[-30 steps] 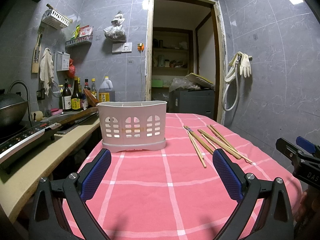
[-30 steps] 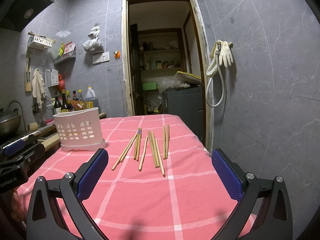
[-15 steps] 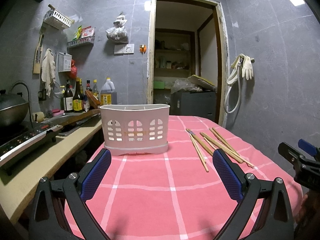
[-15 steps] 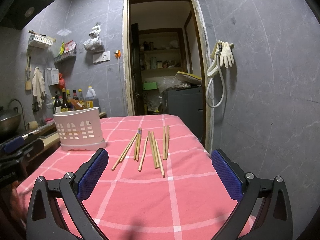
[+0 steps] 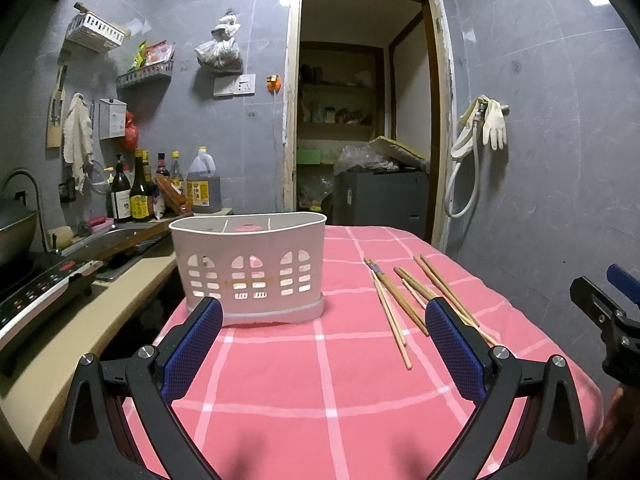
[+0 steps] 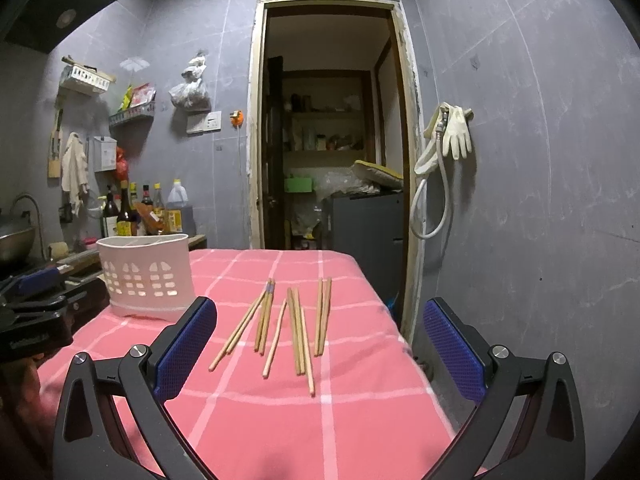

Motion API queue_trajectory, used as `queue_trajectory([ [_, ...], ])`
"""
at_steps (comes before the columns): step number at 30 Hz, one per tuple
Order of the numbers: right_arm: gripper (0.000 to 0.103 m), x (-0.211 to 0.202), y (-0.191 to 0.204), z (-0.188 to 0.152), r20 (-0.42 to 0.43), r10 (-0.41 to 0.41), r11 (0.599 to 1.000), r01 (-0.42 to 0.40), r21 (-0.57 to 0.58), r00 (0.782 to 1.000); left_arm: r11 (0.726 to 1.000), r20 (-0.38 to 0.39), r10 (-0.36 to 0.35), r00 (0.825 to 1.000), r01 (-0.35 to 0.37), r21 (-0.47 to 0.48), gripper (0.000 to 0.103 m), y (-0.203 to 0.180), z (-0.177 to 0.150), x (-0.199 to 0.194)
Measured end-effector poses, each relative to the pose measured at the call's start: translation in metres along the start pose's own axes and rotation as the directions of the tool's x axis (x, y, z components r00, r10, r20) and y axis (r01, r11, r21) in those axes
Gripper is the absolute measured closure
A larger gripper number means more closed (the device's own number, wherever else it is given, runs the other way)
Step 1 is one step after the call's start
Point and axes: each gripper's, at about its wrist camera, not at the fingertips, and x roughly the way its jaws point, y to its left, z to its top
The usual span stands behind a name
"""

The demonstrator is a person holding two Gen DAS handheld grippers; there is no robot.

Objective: Organize utensils
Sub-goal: 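Move the right tool down toward the loose wooden chopsticks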

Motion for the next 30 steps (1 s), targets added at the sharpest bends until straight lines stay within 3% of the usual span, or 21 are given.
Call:
queue_trajectory([
  [7,0.000,0.027,-0.016,0.015,-0.033,0.013,1.000,-0.013,-0.005,0.999,1.000,-0.017,-0.008,1.000,0.008,0.015,0.004,-0.004,0.020,0.028],
  [19,0.000,0.116,-0.045,0.035,-0.173,0.061,0.998,-0.065,-0.014,0.983,0.994,-0.131,-0.066,0.989,0.077,0.073,0.004,-0.023,0.031,0.108],
  [26,0.000,0.168,-0.057,0.032,-0.285,0.095,0.995,-0.087,0.040,0.954,0.989,-0.202,-0.095,0.975,0.116,0.096,0.004,-0.032,0.023,0.151],
  [28,0.007,0.184,-0.061,0.030,-0.317,0.105,0.994,-0.091,0.058,0.943,0.987,-0.218,-0.102,0.971,0.126,0.103,0.006,-0.034,0.021,0.160],
  [30,0.015,0.199,-0.064,0.026,-0.359,0.115,0.992,-0.092,0.081,0.926,0.985,-0.240,-0.112,0.964,0.141,0.104,0.014,-0.037,0.017,0.170],
])
